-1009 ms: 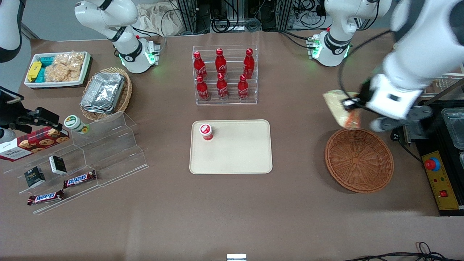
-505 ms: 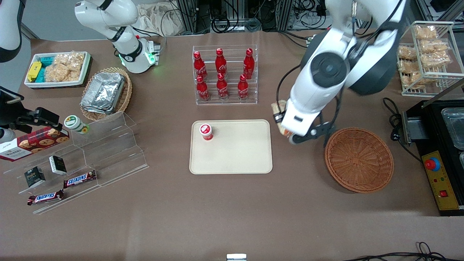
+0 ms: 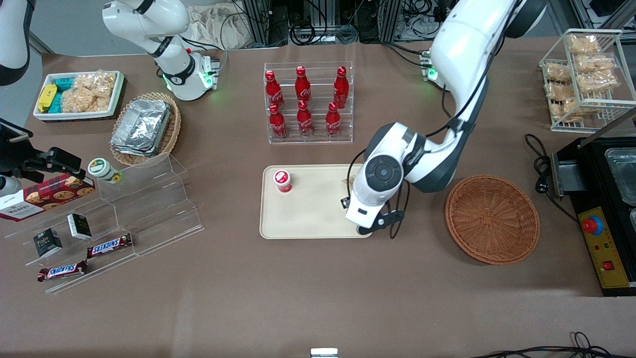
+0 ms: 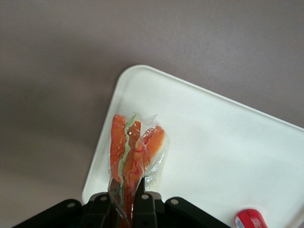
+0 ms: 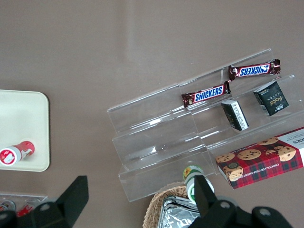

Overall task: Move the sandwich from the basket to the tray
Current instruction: 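Carry the sandwich over the cream tray with the left gripper, then lower the sandwich onto the tray and open the left gripper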

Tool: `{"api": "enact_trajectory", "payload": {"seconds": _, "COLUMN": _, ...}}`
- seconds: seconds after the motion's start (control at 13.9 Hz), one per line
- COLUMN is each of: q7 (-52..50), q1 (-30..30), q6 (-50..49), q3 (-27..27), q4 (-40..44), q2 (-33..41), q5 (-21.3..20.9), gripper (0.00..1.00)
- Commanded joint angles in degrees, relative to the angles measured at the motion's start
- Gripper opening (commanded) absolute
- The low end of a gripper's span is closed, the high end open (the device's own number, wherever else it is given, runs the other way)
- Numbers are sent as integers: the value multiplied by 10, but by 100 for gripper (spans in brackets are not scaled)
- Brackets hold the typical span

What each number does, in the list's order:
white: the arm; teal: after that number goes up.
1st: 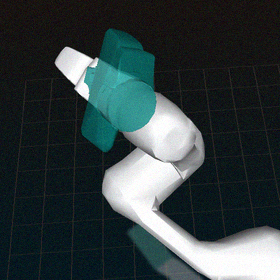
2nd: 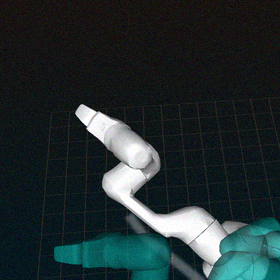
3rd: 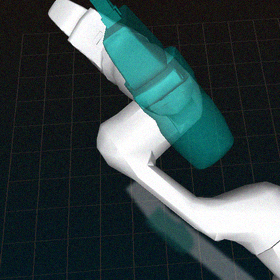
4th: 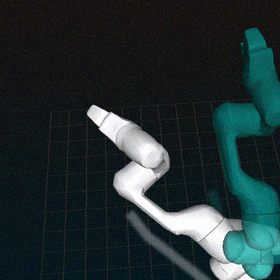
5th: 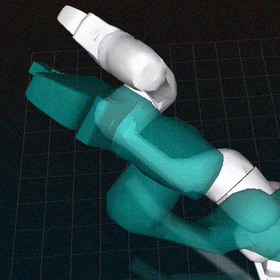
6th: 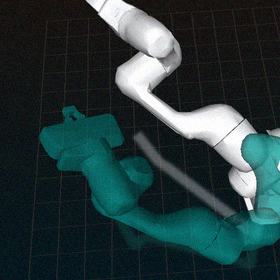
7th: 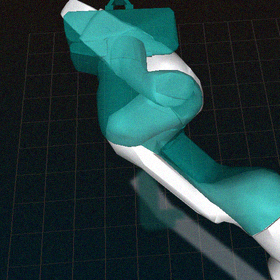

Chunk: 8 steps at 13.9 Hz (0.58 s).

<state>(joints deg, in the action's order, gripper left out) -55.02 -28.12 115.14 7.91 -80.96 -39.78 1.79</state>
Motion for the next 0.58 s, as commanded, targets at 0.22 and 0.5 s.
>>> {"api": "enact_trajectory", "payload": {"seconds": 0.22, "q7": -3, "q1": -5, "q6": 25, "q3": -4, "q4": 17, "q2": -46, "q5": -5, "gripper": 29}}
{"api": "enact_trajectory", "payload": {"seconds": 0.5, "q7": -12, "q1": -5, "q6": 32, "q3": -4, "q4": 17, "q2": -45, "q5": -5, "gripper": 85}}
